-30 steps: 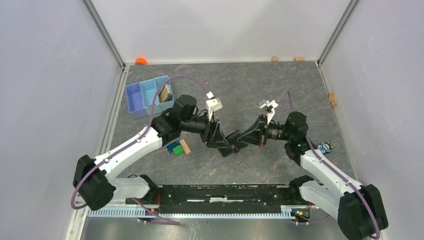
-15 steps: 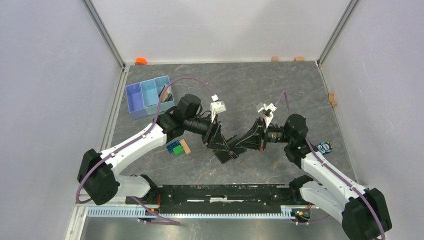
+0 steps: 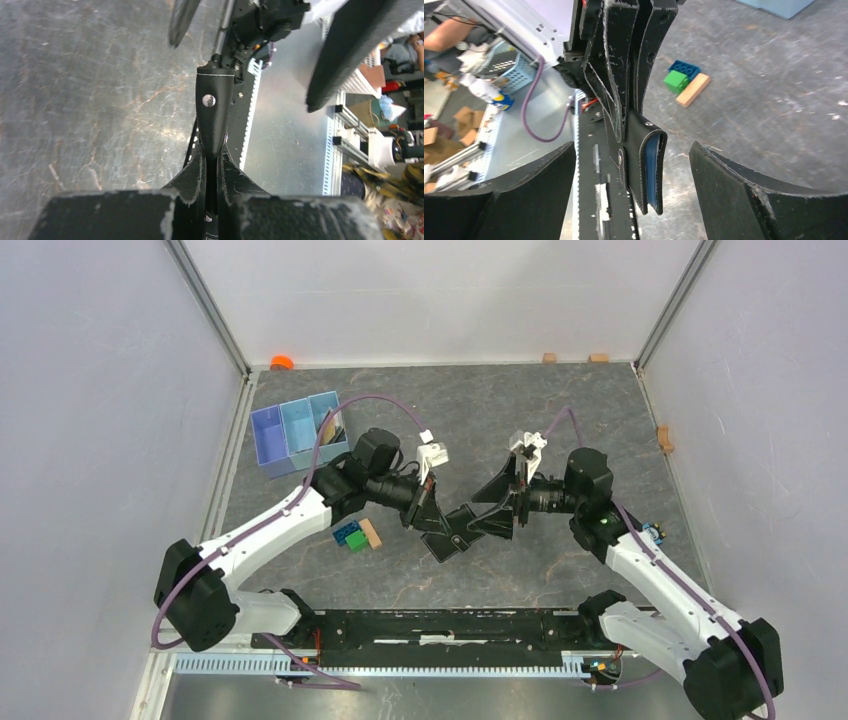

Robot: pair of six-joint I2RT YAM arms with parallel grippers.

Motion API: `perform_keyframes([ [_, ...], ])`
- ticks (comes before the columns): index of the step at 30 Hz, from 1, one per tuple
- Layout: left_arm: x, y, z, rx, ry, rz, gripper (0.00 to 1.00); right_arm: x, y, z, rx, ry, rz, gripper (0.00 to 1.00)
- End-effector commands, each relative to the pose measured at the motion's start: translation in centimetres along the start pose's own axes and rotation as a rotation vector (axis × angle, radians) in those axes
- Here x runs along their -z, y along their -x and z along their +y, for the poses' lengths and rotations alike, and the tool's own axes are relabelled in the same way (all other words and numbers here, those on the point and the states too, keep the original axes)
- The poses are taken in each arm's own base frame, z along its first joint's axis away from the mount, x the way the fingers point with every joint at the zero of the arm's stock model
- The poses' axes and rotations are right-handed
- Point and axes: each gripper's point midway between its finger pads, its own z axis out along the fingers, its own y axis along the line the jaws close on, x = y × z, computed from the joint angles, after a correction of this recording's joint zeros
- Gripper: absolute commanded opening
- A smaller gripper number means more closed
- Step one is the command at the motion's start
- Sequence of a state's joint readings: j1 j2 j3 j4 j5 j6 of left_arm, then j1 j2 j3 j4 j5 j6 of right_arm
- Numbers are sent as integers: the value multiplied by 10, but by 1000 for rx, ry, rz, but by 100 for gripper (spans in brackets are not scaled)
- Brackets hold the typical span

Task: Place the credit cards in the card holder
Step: Open the card holder at the center of the board.

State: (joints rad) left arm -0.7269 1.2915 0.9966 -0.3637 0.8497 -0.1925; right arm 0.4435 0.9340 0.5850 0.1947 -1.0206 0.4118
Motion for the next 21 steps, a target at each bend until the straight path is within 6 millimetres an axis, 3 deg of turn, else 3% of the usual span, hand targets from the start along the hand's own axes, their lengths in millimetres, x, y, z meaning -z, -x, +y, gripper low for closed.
perform_keyframes([
  [1, 13, 20, 21, -2, 112, -46, 2, 5, 12, -14, 69, -122, 31, 88],
  [5, 22, 22, 44, 79, 179, -68, 2, 5, 12, -20, 55, -154, 48, 87],
  [9, 24, 24, 47, 105, 172, -77, 2, 2, 8, -10, 55, -105, 51, 78],
  [14, 21, 24, 36, 102, 95, -67, 2, -14, -3, 10, 32, 22, 48, 69],
  [21, 20, 25, 15, 82, -33, -60, 2, -25, -17, 1, 13, 36, 73, 64],
])
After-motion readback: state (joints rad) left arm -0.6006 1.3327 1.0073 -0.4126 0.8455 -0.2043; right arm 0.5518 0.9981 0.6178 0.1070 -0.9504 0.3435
